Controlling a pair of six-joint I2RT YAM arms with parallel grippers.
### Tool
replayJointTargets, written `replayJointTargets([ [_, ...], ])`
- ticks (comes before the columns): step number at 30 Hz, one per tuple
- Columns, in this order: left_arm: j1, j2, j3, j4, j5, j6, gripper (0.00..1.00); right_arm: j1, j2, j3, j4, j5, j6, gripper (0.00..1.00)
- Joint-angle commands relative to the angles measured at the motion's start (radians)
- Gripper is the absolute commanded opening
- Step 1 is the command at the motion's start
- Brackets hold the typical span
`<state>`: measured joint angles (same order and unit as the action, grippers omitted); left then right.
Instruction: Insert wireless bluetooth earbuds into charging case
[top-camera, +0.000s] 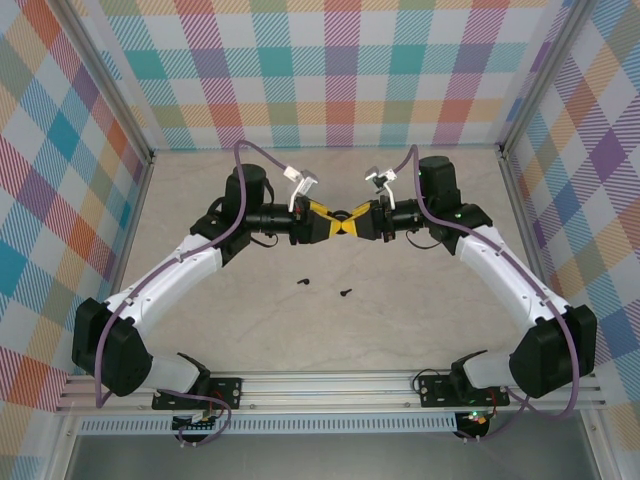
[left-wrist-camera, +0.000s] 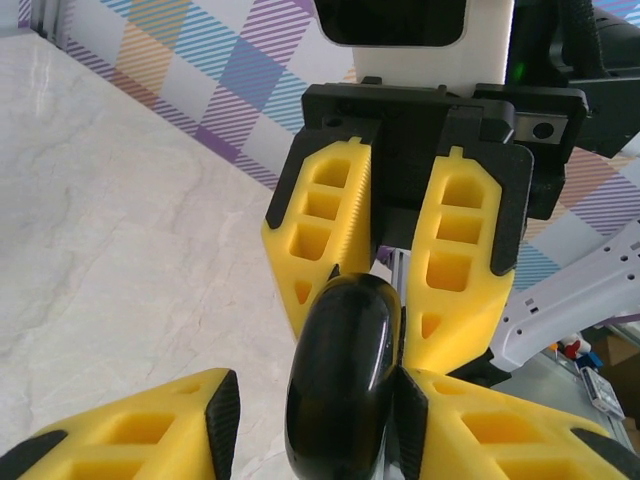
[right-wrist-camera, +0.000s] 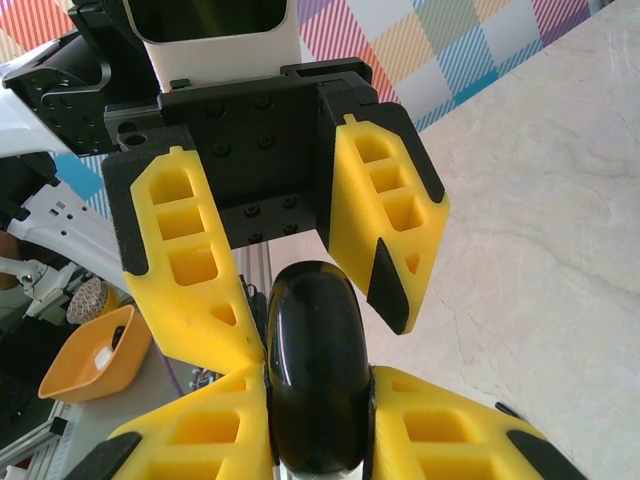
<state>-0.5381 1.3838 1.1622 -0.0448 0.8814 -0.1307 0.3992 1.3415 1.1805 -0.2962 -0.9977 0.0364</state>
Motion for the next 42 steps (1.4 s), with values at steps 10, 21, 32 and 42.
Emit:
replayJointTargets([
  [10, -0.005, 0.005, 0.004, 0.077, 0.089, -0.065, 0.47, 0.017, -0.051, 0.033, 0.064, -0.009, 0.021, 0.21],
  [21, 0.001, -0.040, -0.035, 0.136, 0.043, -0.114, 0.53, 0.016, -0.075, 0.021, 0.100, 0.058, 0.055, 0.20],
  [32, -0.001, -0.033, -0.055, 0.239, 0.084, -0.182, 0.50, 0.017, -0.070, 0.022, 0.140, 0.025, 0.083, 0.21],
  [42, -0.012, -0.013, -0.046, 0.281, 0.100, -0.209, 0.41, 0.016, -0.057, 0.025, 0.147, -0.010, 0.090, 0.22],
])
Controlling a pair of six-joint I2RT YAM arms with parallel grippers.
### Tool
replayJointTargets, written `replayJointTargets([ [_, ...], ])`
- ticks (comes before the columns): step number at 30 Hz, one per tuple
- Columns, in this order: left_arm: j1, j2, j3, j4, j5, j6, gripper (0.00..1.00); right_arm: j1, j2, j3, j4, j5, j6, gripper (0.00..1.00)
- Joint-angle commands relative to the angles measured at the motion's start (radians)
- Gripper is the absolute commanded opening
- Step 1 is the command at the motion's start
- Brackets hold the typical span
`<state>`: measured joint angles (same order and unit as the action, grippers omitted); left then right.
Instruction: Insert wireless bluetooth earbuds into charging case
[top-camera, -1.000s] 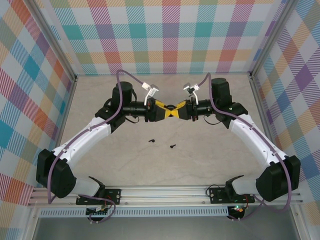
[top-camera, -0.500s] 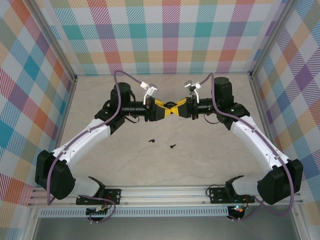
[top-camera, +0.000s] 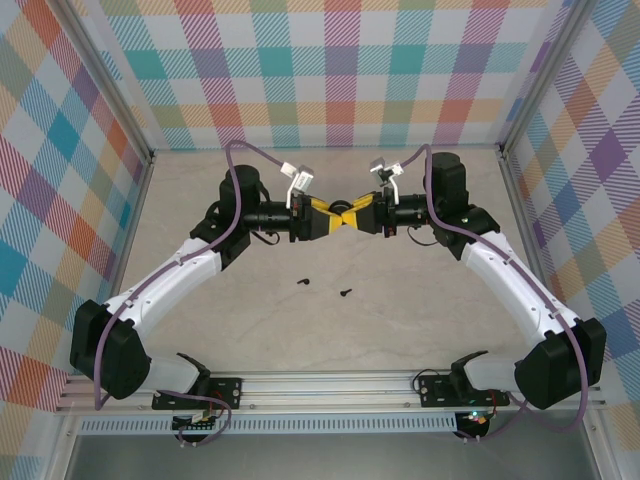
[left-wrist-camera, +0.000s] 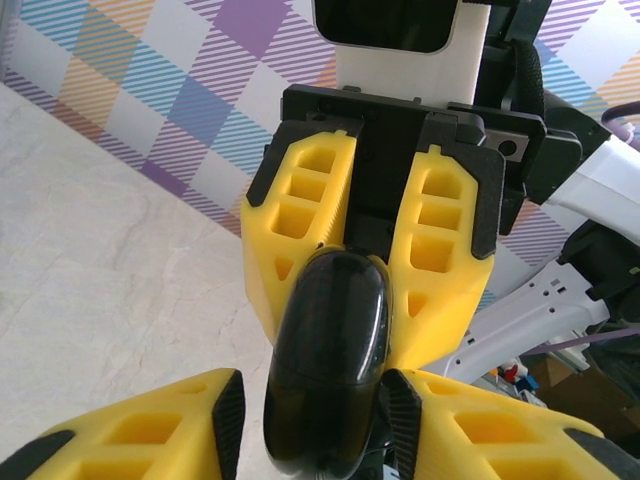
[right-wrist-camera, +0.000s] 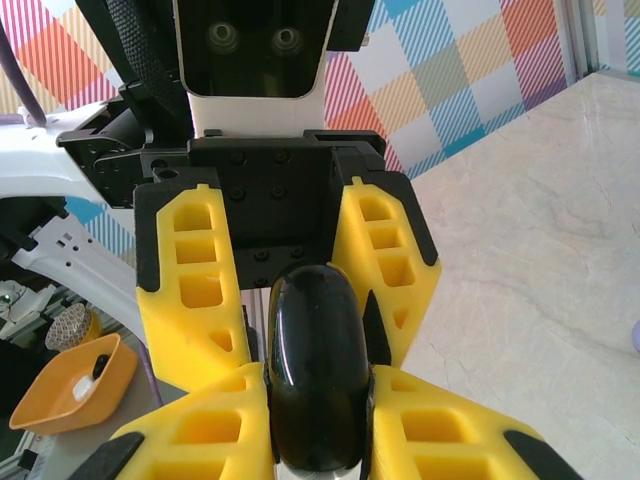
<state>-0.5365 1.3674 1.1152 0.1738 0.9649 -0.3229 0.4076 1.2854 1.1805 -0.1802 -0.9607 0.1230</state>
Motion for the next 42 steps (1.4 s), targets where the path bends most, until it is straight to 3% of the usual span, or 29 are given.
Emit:
replayJointTargets([
  [1, -0.014, 0.004, 0.001, 0.068, 0.014, -0.021, 0.39, 0.008, -0.001, 0.025, 0.031, -0.050, 0.003, 0.22],
  [9, -0.020, 0.006, 0.000, 0.112, 0.006, -0.050, 0.22, 0.010, 0.008, 0.018, 0.031, -0.061, 0.003, 0.22],
  [13, -0.022, 0.003, -0.005, 0.129, -0.002, -0.062, 0.22, 0.010, 0.009, 0.017, 0.019, -0.067, -0.005, 0.22],
  [16, -0.023, 0.001, -0.005, 0.137, -0.006, -0.067, 0.28, 0.011, 0.013, 0.022, 0.000, -0.071, -0.016, 0.21],
  [31, -0.032, 0.009, 0.003, 0.142, -0.017, -0.076, 0.29, 0.055, 0.059, 0.083, -0.144, -0.085, -0.113, 0.23],
  [38, -0.034, 0.016, 0.008, 0.112, -0.033, -0.062, 0.16, 0.062, 0.060, 0.097, -0.177, -0.060, -0.135, 0.28],
  [42, -0.034, 0.016, 0.017, 0.051, -0.064, -0.022, 0.15, 0.062, 0.041, 0.097, -0.188, 0.003, -0.138, 0.40],
])
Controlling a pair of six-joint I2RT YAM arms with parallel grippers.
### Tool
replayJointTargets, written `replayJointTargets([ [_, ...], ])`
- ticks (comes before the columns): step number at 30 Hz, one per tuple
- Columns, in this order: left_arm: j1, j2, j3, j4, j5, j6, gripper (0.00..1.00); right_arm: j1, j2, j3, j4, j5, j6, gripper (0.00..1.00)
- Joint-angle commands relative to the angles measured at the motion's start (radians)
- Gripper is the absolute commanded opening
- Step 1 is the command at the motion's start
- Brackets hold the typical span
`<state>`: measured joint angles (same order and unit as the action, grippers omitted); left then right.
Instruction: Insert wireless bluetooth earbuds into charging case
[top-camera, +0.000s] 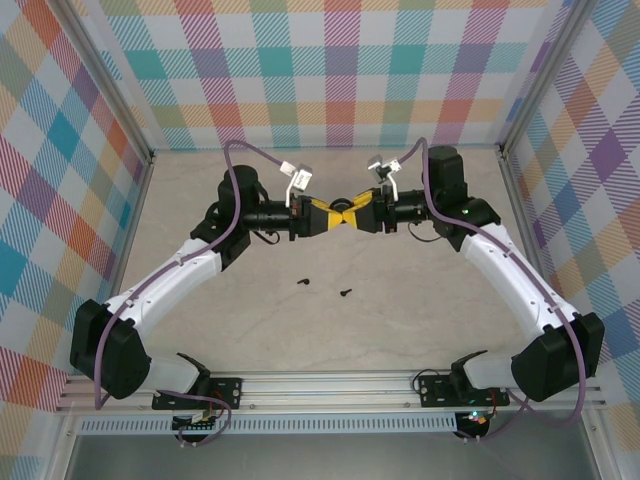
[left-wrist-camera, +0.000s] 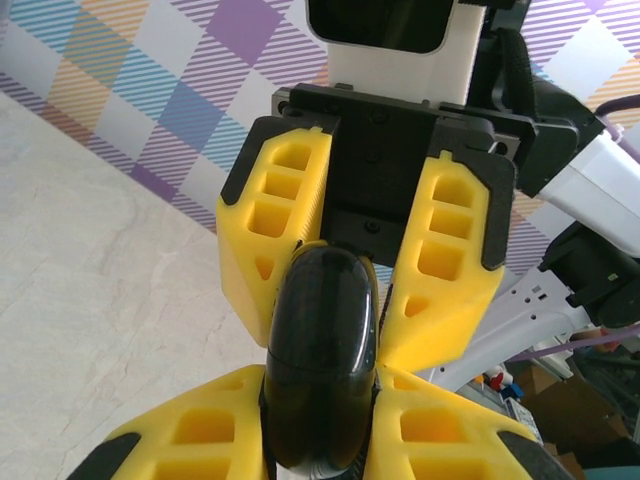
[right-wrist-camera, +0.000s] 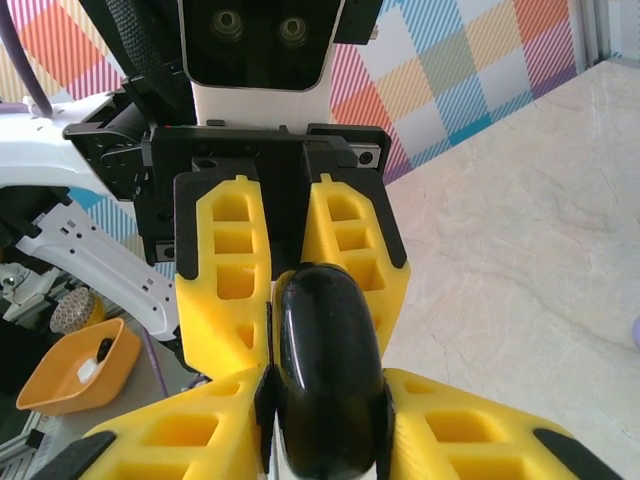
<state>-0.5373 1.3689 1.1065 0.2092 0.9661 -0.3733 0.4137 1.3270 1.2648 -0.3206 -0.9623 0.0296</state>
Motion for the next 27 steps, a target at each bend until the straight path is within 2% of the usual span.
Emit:
replayJointTargets([
  [1, -0.033, 0.015, 0.027, -0.002, -0.078, 0.040, 0.15, 0.056, -0.007, 0.012, -0.052, 0.024, -0.046, 0.43],
  [6, -0.033, 0.004, 0.009, -0.021, -0.166, 0.090, 0.14, 0.056, -0.052, 0.001, -0.068, 0.131, -0.050, 0.55],
  [9, -0.033, -0.017, -0.039, 0.051, -0.189, 0.134, 0.14, 0.055, -0.087, -0.010, -0.075, 0.190, -0.055, 0.59],
  [12, -0.033, -0.033, -0.071, 0.096, -0.194, 0.193, 0.14, 0.054, -0.114, -0.012, -0.096, 0.217, -0.068, 0.60],
  [14, -0.033, -0.030, -0.062, 0.082, -0.175, 0.234, 0.18, 0.052, -0.128, -0.006, -0.117, 0.232, -0.083, 0.61],
  [20, -0.033, -0.027, -0.100, 0.167, -0.141, 0.309, 0.18, 0.047, -0.140, 0.036, -0.206, 0.268, -0.157, 0.62],
  [27, -0.033, -0.030, -0.115, 0.225, -0.115, 0.312, 0.19, 0.045, -0.127, 0.076, -0.271, 0.274, -0.211, 0.62],
])
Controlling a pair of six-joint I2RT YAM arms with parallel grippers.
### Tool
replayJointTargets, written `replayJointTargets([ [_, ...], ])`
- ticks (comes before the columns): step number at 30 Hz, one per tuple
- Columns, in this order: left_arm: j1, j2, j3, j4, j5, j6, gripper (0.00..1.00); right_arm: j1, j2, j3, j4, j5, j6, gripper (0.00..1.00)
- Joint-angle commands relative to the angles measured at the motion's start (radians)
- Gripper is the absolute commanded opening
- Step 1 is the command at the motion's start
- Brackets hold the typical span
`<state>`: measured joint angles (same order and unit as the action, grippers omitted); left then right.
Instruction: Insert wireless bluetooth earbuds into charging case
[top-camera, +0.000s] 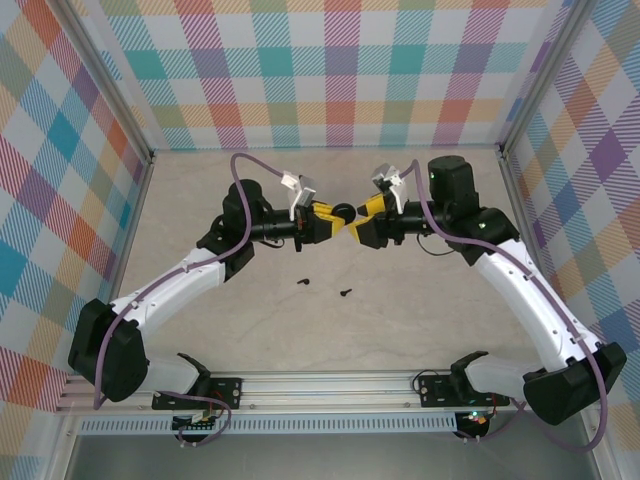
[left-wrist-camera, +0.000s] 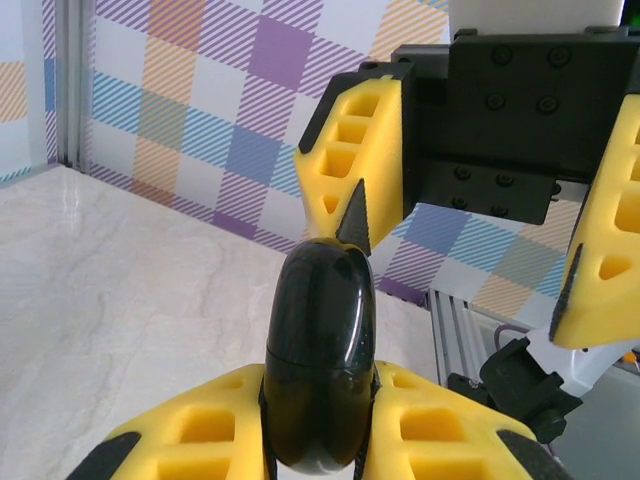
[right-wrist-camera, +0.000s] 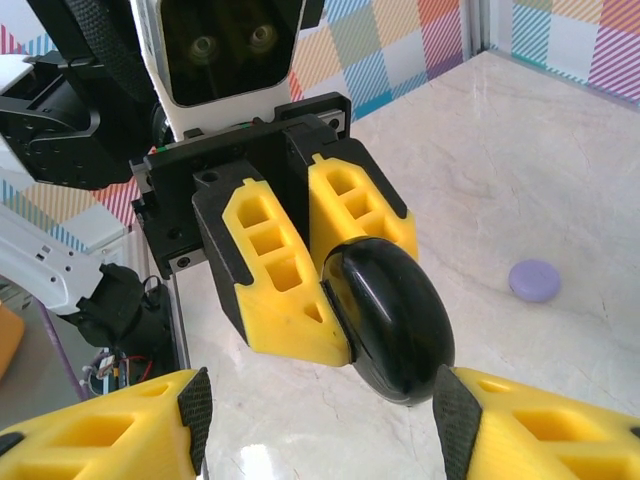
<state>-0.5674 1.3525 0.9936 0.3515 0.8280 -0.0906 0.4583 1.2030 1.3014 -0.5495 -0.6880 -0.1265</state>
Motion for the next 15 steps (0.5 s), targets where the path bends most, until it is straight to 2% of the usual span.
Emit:
replayJointTargets([
  [1, -0.003, -0.014, -0.005, 0.093, 0.025, 0.024, 0.19, 0.000, 0.003, 0.047, -0.048, 0.008, -0.056, 0.62],
  [15, -0.008, -0.043, -0.023, 0.131, 0.075, 0.015, 0.19, 0.000, 0.058, 0.094, -0.051, 0.056, -0.053, 0.62],
])
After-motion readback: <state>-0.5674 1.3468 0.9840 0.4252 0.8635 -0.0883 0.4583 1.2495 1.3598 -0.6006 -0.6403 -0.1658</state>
